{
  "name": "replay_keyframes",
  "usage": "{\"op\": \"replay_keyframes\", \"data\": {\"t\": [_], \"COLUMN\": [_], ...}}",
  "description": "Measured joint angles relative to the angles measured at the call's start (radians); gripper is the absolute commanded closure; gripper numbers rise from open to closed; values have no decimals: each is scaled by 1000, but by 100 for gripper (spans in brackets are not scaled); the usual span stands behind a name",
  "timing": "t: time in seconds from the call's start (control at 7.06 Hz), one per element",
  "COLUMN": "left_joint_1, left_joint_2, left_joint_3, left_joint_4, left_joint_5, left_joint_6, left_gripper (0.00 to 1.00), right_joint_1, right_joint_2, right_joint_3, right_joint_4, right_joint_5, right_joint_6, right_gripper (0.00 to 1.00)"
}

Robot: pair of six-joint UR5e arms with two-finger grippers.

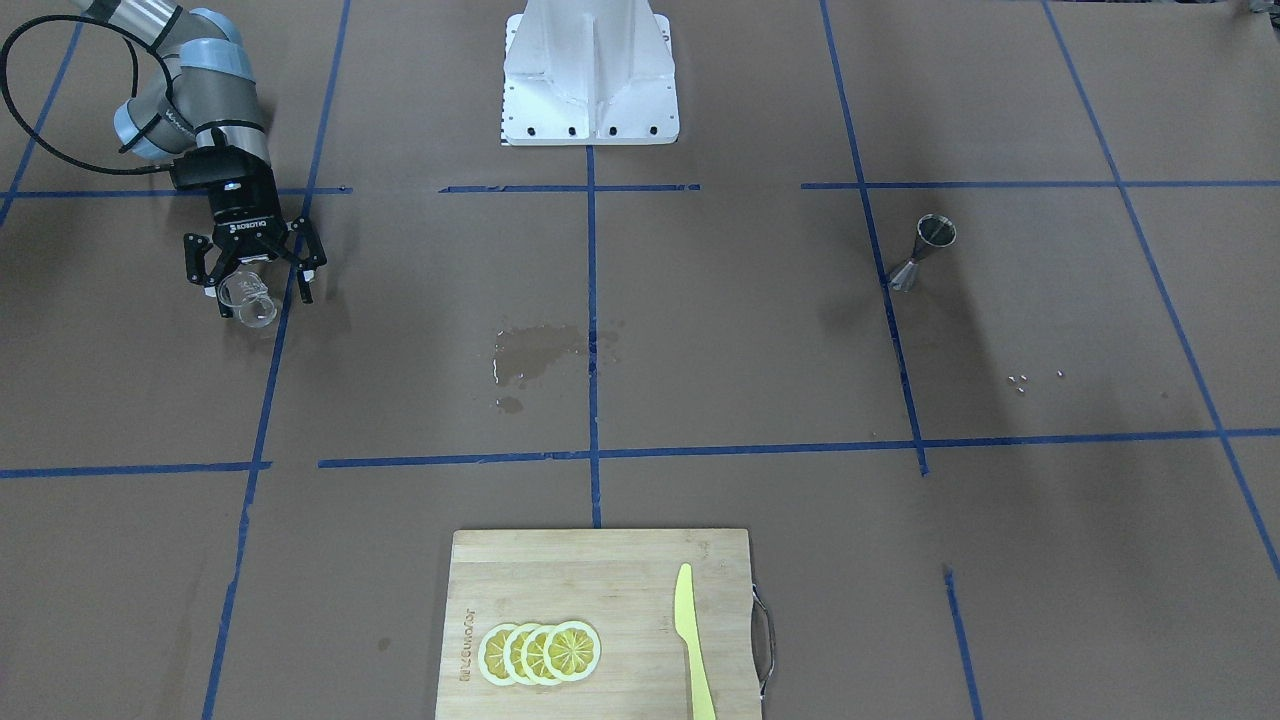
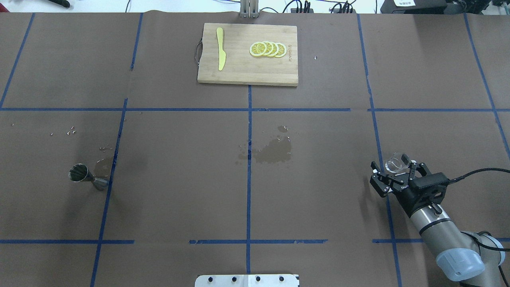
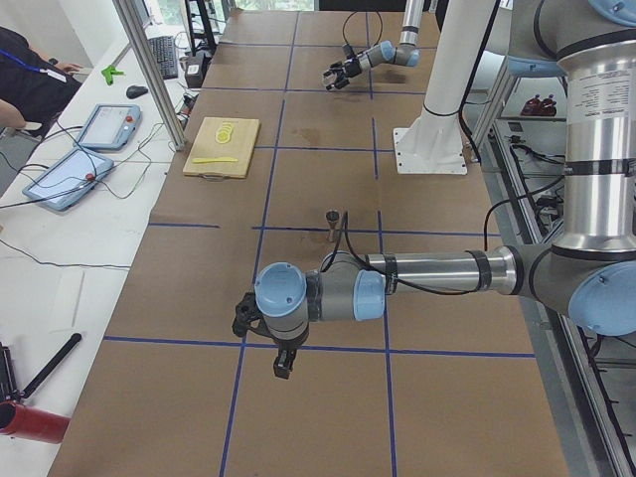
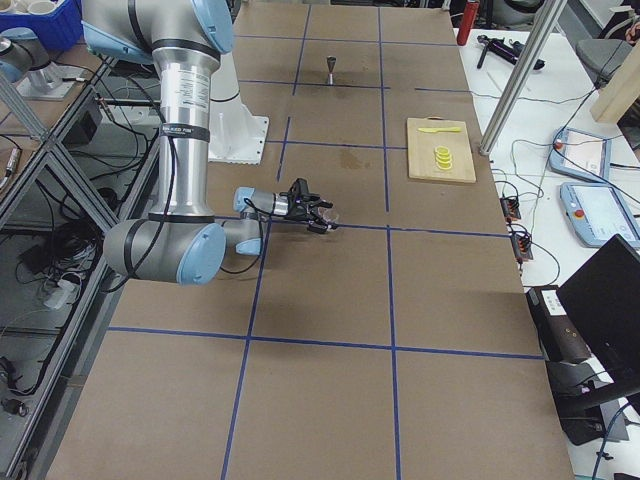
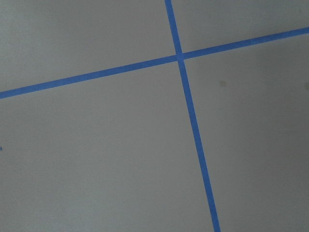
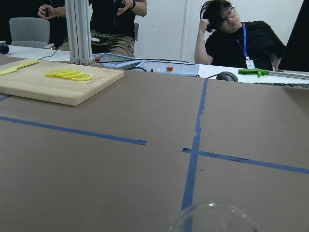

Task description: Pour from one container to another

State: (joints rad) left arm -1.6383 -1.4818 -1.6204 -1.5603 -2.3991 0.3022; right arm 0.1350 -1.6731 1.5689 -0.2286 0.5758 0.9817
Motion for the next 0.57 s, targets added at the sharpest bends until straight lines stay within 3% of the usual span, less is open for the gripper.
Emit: {"op": "replay_keyframes", "data": {"t": [0.57], "left_joint_1": [0], "left_joint_2": [0], "left_joint_3": [-1], "left_joint_4": [0], "left_joint_5": [0], "left_joint_6": [0], "left_gripper": [0], "right_joint_1": [1], "right_joint_2": [56], "right_joint_3": [-15], "right_joint_4": [3], "right_joint_5": [-5], "right_joint_6": [-3], "right_gripper": [0]}}
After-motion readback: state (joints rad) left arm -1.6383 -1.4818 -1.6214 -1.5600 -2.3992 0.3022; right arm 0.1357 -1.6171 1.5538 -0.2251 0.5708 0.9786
